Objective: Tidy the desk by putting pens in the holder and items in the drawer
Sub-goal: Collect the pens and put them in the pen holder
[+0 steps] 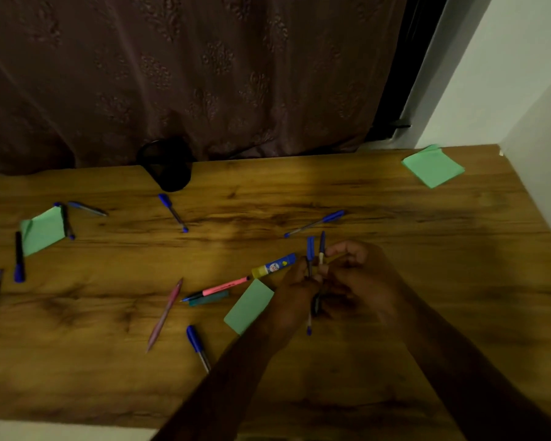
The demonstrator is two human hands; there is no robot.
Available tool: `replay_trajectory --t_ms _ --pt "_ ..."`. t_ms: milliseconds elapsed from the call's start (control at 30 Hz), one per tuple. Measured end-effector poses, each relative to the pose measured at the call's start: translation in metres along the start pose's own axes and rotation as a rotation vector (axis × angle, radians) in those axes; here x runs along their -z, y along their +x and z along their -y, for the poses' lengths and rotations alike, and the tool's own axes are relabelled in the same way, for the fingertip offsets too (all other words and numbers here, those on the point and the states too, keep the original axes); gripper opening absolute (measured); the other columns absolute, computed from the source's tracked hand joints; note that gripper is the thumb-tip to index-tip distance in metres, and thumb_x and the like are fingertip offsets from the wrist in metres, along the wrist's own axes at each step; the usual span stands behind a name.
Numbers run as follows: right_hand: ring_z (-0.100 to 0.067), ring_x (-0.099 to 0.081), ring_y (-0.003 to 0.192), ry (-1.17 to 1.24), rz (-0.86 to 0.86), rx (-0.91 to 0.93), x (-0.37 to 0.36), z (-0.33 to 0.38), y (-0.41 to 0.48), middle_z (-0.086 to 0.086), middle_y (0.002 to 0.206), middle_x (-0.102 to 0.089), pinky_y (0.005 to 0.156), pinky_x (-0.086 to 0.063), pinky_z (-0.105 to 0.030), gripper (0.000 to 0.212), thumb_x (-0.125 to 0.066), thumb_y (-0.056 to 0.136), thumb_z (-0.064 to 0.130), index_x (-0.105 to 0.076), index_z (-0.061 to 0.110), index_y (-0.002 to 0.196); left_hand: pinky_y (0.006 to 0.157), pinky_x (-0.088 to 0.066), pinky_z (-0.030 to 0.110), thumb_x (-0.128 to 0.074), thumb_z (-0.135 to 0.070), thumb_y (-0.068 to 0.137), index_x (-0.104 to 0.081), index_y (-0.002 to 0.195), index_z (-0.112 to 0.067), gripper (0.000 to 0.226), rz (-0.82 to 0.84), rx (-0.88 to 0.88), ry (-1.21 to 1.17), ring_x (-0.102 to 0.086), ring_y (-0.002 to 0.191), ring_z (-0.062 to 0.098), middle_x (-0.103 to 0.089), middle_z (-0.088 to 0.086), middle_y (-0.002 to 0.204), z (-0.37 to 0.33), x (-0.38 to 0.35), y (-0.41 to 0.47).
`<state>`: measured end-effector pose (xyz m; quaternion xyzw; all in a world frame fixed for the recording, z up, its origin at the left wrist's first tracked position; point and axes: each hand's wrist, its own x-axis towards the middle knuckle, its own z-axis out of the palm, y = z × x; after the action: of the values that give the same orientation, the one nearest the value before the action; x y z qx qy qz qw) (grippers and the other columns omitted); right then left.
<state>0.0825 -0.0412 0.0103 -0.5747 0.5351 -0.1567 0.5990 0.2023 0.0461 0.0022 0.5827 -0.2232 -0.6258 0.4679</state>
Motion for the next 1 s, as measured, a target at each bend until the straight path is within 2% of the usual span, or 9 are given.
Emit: replay_trajectory --t_ms 133,267,367,467,533,633,767,867,1000 --pt "-0.016 -0.069 0.069 -0.085 -0.015 0.012 -0.002 0.005 0.022 0.001 0.092 -0.075 0.056 -0.054 -0.03 0.011 -0.069 0.094 0.022 -0.072 0.026 0.104 0.05 -0.049 0.029 -0.038 -0.007 0.104 -0.047 0.128 -0.016 0.027 -0.045 -0.014 0.065 -0.059 0.058 0.019 -0.066 0.008 0.088 0.001 0.015 -0.006" --pt "-0.017 -0.066 0.075 -0.3 -0.012 0.081 -0.006 0.012 0.054 0.005 0.097 -0.068 0.071 -0.057 -0.041 0.04 -0.064 0.096 0.022 -0.057 0.034 0.134 0.048 -0.044 0.03 -0.035 -0.005 0.101 -0.05 0.11 -0.009 0.017 -0.102 -0.001 0.08 -0.054 0.052 0.021 -0.06 0.008 0.079 -0.001 0.035 -0.008" --pt "-0.014 -0.061 0.078 -0.545 -0.007 0.119 -0.019 0.02 0.072 0.003 0.114 -0.064 0.075 -0.053 -0.036 0.051 -0.059 0.098 0.034 -0.044 0.038 0.147 0.046 -0.038 0.029 -0.039 -0.002 0.095 -0.047 0.112 0.001 0.019 -0.13 0.008 0.054 -0.046 0.047 0.023 -0.054 0.008 0.07 -0.005 0.052 -0.009" --pt "-0.026 -0.064 0.099 -0.764 -0.11 0.11 -0.036 0.02 0.083 -0.007 0.141 -0.053 0.086 -0.054 -0.039 0.048 -0.055 0.098 0.045 -0.047 0.036 0.145 0.046 -0.035 0.031 -0.044 -0.007 0.089 -0.048 0.117 0.002 0.029 -0.124 0.008 0.048 -0.043 0.046 0.024 -0.052 0.009 0.067 -0.009 0.07 -0.012" --pt "-0.033 -0.064 0.105 -0.805 -0.22 0.105 -0.046 0.018 0.083 -0.011 0.134 -0.056 0.087 -0.054 -0.041 0.035 -0.055 0.098 0.043 -0.06 0.031 0.13 0.047 -0.034 0.032 -0.046 -0.01 0.087 -0.051 0.115 0.001 0.03 -0.114 0.004 0.049 -0.044 0.046 0.023 -0.052 0.009 0.066 -0.01 0.082 -0.012" --pt "-0.039 -0.063 0.103 -0.753 -0.319 0.083 -0.056 0.021 0.081 -0.016 0.121 -0.061 0.086 -0.05 -0.041 0.022 -0.062 0.094 0.03 -0.066 0.02 0.113 0.046 -0.034 0.03 -0.044 -0.002 0.093 -0.053 0.115 -0.001 0.024 -0.101 0.006 0.011 -0.044 0.045 0.022 -0.051 0.007 0.066 -0.014 0.1 -0.013" --pt "-0.038 -0.062 0.104 -0.703 -0.389 0.026 -0.063 0.031 0.078 -0.015 0.114 -0.064 0.086 -0.048 -0.041 0.021 -0.067 0.085 0.015 -0.064 0.015 0.105 0.045 -0.034 0.028 -0.048 -0.005 0.096 -0.052 0.113 -0.001 0.017 -0.079 0.0 -0.037 -0.043 0.046 0.02 -0.051 0.007 0.067 -0.017 0.122 -0.015" --pt "-0.038 -0.064 0.1 -0.663 -0.428 0.023 -0.07 0.044 0.071 -0.014 0.106 -0.067 0.084 -0.052 -0.044 0.028 -0.069 0.083 0.016 -0.06 0.014 0.11 0.044 -0.035 0.027 -0.05 -0.009 0.099 -0.053 0.105 -0.005 0.008 -0.047 -0.02 -0.072 -0.044 0.047 0.02 -0.052 0.007 0.068 -0.019 0.139 -0.02" --pt "-0.026 -0.07 0.075 -0.305 -0.338 0.097 -0.103 0.072 0.051 0.0 0.091 -0.07 0.075 -0.06 -0.048 0.022 -0.074 0.083 0.024 -0.061 0.027 0.099 0.049 -0.046 0.031 -0.052 -0.013 0.1 -0.054 0.099 -0.008 0.006 -0.066 -0.017 -0.135 -0.054 0.054 0.024 -0.059 0.009 0.074 -0.022 0.163 -0.021"
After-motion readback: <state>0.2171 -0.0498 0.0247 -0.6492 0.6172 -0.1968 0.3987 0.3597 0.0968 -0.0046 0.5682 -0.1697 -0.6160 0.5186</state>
